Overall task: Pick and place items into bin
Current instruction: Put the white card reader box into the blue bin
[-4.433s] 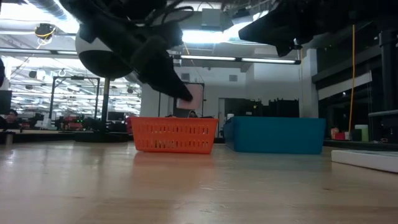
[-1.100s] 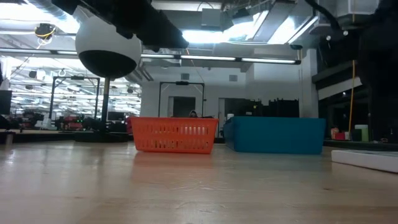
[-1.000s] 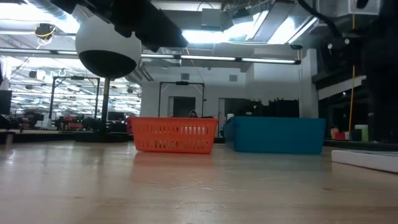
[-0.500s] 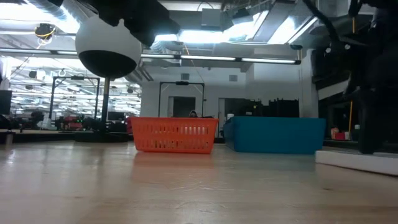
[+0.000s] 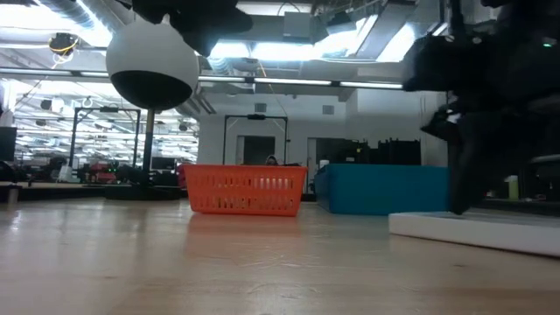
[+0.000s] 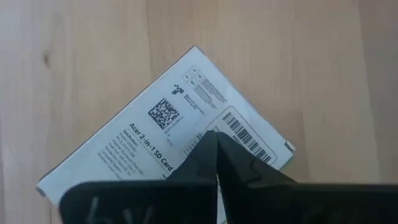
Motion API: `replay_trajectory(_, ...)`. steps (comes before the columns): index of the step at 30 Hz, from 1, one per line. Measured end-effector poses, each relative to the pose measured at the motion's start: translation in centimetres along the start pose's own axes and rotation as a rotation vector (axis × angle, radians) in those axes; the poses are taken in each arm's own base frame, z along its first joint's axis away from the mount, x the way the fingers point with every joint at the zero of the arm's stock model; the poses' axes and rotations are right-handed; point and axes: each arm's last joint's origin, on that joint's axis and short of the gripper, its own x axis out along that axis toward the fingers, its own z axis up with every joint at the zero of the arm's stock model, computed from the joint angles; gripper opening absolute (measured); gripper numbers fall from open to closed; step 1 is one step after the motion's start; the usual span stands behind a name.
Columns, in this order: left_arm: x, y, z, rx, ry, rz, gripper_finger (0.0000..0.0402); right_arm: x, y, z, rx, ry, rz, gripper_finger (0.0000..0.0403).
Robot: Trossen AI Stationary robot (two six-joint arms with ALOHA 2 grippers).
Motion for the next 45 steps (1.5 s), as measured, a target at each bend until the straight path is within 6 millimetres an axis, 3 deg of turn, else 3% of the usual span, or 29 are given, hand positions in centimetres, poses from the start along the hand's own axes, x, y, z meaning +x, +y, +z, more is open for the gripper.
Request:
replay_trajectory(6, 0.4, -0.4, -0.4, -0.004, 0.011, -0.008, 0.0146, 0.2, -0.6, 0.9, 0.009, -0.041, 0.008, 0.0)
replay_trajectory(14, 3.6, -0.8, -2.6, 0.005, 0.04, 0.0, 0.0145, 0.1, -0.4, 2.2, -0.01, -0.144, 0.06, 0.0)
replay_trajectory(21, 4.9, -0.9, -3.2, -0.007, -0.001, 0.006, 0.0145, -2.7, 0.4, 3.3, -0.004, 0.013, 0.004, 0.0)
replay_trajectory(34, 5.5, -1.0, -2.8, -0.119, -0.022, 0.012, 0.0145, -4.0, 3.8, -0.2, 0.089, 0.095, 0.005, 0.0)
replay_trajectory(45, 10.1, -1.7, -2.8, 0.025, 0.08, 0.042, 0.0145, -4.5, 4.7, -2.1, 0.209, 0.149, -0.027, 0.0)
